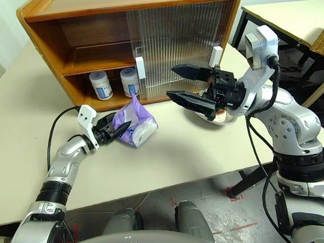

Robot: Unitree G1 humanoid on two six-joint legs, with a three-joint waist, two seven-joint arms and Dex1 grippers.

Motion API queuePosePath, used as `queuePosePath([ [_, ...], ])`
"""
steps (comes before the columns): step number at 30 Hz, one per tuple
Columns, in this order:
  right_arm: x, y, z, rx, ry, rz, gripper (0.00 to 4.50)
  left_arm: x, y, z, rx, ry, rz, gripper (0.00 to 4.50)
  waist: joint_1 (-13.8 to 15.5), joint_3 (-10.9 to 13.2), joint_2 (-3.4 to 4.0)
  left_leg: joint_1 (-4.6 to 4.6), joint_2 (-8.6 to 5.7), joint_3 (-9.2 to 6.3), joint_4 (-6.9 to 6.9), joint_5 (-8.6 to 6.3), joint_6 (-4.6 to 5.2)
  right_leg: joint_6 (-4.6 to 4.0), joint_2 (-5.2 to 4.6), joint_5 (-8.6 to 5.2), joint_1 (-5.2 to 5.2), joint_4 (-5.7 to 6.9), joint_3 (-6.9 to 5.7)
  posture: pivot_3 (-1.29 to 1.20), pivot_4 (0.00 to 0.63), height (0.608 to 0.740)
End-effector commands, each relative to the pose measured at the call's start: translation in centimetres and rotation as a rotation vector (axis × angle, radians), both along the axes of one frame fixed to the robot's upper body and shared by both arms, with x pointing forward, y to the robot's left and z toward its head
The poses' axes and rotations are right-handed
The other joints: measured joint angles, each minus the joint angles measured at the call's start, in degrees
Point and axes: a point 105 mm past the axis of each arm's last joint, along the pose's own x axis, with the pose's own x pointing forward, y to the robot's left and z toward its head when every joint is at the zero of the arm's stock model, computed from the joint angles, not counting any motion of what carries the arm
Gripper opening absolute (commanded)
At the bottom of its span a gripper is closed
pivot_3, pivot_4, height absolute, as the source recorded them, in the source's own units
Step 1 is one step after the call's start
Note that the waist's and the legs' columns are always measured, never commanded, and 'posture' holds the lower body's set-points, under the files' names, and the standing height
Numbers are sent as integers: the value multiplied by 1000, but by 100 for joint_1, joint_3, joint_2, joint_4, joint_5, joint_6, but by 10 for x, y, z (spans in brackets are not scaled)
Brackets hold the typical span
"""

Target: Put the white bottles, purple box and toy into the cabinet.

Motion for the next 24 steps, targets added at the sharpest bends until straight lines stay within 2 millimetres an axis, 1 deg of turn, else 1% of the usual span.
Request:
queuePosePath([
  [1, -1, -1, 2, -6, -18, -4, 4500, -2, 4, -2, 7, 11, 8, 1967, 1, 0, 0, 0, 0, 0, 0, 0, 0, 0, 0, 0, 0, 1, 0, -41, 0, 740],
  [6, 0, -1, 1, -5, -18, -1, 4500, -5, 1, 6, -5, -13, -19, 35, 1, 0, 0, 2, 1, 0, 0, 0, 0, 1, 1, -1, -1, 4, 0, -35, 0, 740],
  [9, 0, -1, 1, -6, -19, 0, 4500, -7, -1, 21, -33, -43, -40, 9, 4, 0, 0, 0, 1, 0, 0, 0, 0, 0, 0, -1, -2, 3, 0, -30, 0, 740],
  [12, 1, -1, 1, -6, -19, 3, 4500, -7, -2, 43, -18, -124, -71, 9, 10, 0, -1, -2, 1, 0, 0, 0, 0, -2, -1, -1, -3, 3, 0, -20, 0, 740],
  [16, 2, 1, -1, -8, -18, 12, 4500, -4, 0, 72, -52, -180, -63, 9, 15, 0, 0, -2, 1, 0, 0, 0, 0, -3, -2, -1, -2, 2, 0, -11, 0, 740],
  [17, 2, 1, 0, -8, -18, 14, 4500, -3, 2, 83, -69, -198, -56, 9, 16, 1, -1, -3, 1, 0, 0, 0, 0, -3, -2, -1, -2, 2, 0, -7, 0, 740],
  [19, 3, 1, -1, -9, -17, 18, 4500, 1, 5, 103, -110, -222, -29, 9, 17, 1, -1, -3, 1, 0, 0, 1, 1, 0, -1, -3, -2, 2, 0, -2, 0, 740],
  [21, 3, 1, -1, -9, -17, 20, 4500, 5, 8, 116, -135, -236, -1, 9, 21, 1, -1, -2, 1, 0, 0, 3, 5, 7, -1, -7, -2, 3, 0, 1, 0, 740],
  [24, 4, 2, -1, -9, -16, 26, 4500, 18, 20, 143, -188, -263, 109, 9, 25, 1, -1, -1, 0, 0, 0, 9, 16, 10, 1, -8, 0, 4, 0, 6, 0, 740],
])
